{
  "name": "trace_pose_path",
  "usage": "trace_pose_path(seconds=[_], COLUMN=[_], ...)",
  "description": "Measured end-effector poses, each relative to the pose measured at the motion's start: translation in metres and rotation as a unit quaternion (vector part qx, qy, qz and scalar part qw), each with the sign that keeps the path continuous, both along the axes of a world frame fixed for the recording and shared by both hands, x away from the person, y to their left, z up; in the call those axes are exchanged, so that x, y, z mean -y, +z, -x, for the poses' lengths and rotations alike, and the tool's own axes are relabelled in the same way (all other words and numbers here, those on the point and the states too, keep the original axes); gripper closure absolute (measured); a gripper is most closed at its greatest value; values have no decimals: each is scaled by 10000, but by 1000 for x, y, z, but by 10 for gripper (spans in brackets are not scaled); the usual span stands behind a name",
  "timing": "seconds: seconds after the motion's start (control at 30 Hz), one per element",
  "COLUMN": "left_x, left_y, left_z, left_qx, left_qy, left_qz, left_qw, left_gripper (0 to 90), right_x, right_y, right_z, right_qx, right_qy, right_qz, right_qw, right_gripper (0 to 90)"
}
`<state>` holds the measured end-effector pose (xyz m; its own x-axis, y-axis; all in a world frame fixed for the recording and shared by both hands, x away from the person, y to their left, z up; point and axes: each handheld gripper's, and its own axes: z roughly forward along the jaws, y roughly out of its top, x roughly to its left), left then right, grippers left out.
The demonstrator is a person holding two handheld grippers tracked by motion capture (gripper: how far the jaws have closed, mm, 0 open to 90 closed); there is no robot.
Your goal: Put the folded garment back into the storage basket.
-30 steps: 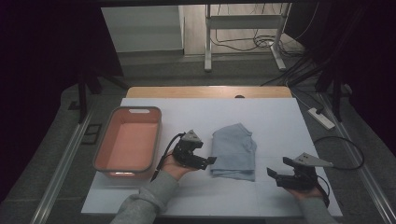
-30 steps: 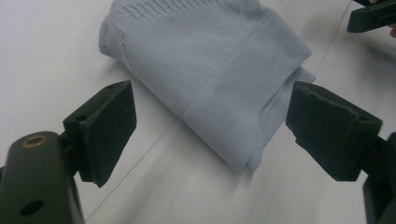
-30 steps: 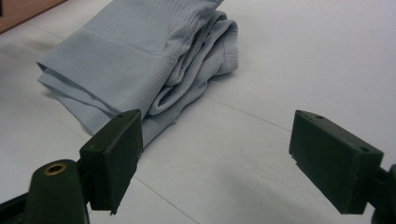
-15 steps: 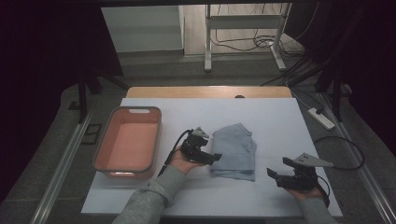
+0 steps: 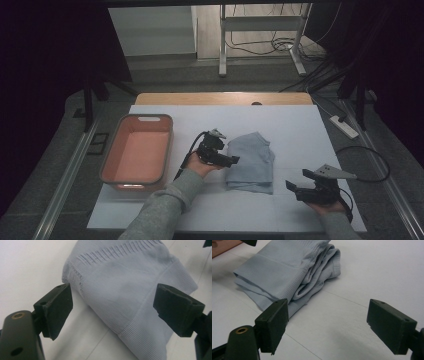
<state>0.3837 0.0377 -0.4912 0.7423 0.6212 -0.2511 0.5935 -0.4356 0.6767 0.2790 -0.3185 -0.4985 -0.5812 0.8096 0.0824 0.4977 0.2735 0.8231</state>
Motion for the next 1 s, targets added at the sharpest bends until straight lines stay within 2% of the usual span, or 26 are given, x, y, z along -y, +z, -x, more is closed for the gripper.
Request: trace_pose_path(seconds=[0.1,0.43,0.5,0.6,0.8,1.0], left_x=[2,5,5,8,14,17], left_y=[0,-1,-2,-6,-13,-18], left_z=[-3,-17,-21,-26,-38,-45], left_qx=[-27,-67,-126,-173,-338,-442], left_qy=[15,104,131,132,182,253], left_qz=[37,-32,39,-53,-64,33], left_qw=[10000,9999,9998,9998,9992,9987], left_gripper=[158,158,158,159,158,157], right_x=[0,-1,-1,-1,-1,-1], right_y=[0,-1,-1,-1,-1,-1], right_z=[0,-1,-1,-1,0,0], right_qx=[-2,-29,-32,-27,-32,-43], right_qy=[15,25,26,19,22,33], right_qz=[7,14,21,7,3,-4], right_qw=[10000,10000,10000,10000,10000,10000], right_gripper=[181,182,182,182,182,182])
